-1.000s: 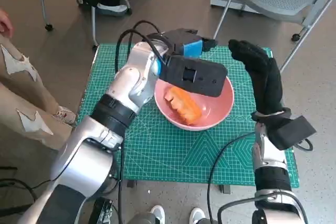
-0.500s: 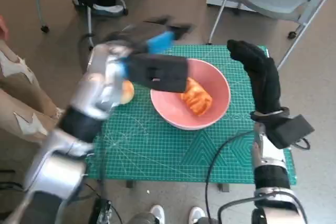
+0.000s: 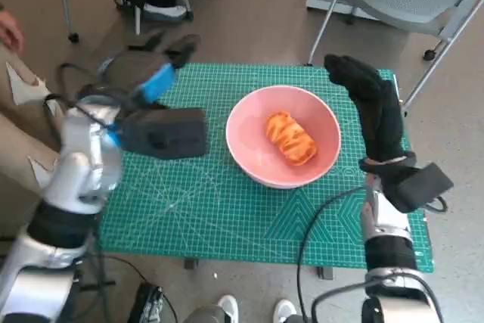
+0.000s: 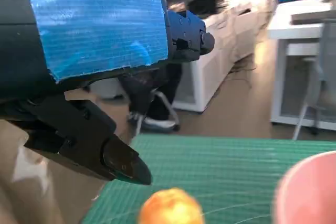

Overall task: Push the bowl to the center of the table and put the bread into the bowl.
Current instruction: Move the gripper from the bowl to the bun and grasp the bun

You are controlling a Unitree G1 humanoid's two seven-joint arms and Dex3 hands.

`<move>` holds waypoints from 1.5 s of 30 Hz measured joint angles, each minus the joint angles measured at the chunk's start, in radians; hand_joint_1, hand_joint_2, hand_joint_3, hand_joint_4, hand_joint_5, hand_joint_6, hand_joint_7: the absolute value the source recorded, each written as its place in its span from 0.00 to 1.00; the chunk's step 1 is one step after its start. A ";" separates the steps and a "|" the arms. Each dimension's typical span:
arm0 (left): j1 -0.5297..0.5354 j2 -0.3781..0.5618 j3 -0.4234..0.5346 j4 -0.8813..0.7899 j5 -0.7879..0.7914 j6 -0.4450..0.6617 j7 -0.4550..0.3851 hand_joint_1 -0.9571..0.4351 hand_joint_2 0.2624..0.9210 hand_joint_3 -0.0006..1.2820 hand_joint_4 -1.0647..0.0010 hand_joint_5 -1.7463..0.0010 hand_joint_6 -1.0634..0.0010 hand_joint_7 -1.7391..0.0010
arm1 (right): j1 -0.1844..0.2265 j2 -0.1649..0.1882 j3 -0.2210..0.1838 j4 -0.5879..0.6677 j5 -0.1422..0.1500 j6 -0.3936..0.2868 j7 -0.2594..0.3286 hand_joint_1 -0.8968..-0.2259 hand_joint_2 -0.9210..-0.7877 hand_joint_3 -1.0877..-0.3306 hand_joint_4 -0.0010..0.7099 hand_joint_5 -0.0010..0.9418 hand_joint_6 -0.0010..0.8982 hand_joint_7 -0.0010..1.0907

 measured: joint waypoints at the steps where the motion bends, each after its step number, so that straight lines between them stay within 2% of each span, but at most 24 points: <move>1: 0.007 0.003 0.006 -0.006 -0.010 -0.001 -0.004 0.88 0.80 0.05 1.00 1.00 0.83 0.99 | -0.002 0.000 0.000 0.003 0.001 0.000 0.001 0.33 0.00 0.33 0.23 0.00 0.01 0.42; 18: 0.068 0.015 0.028 -0.073 -0.063 0.001 -0.072 0.75 0.67 0.01 1.00 1.00 0.83 1.00 | -0.013 -0.002 -0.001 0.047 0.015 -0.006 0.048 0.31 0.00 0.34 0.23 0.00 0.01 0.42; 27: 0.068 0.015 0.004 -0.055 -0.062 0.001 -0.108 0.68 0.65 0.01 1.00 1.00 0.86 1.00 | -0.022 -0.010 -0.005 0.049 0.021 -0.006 0.075 0.31 0.00 0.33 0.23 0.00 0.01 0.41; 36: 0.030 -0.012 -0.049 0.053 -0.058 0.012 -0.145 0.63 0.64 0.00 1.00 1.00 0.87 1.00 | -0.022 -0.014 -0.011 0.049 0.023 -0.003 0.093 0.31 0.00 0.33 0.23 0.00 0.01 0.42; 45: -0.064 -0.068 -0.118 0.248 -0.036 0.019 -0.146 0.63 0.64 0.00 1.00 1.00 0.87 1.00 | -0.022 -0.015 -0.017 0.045 0.023 0.001 0.095 0.31 0.00 0.33 0.23 0.00 0.01 0.42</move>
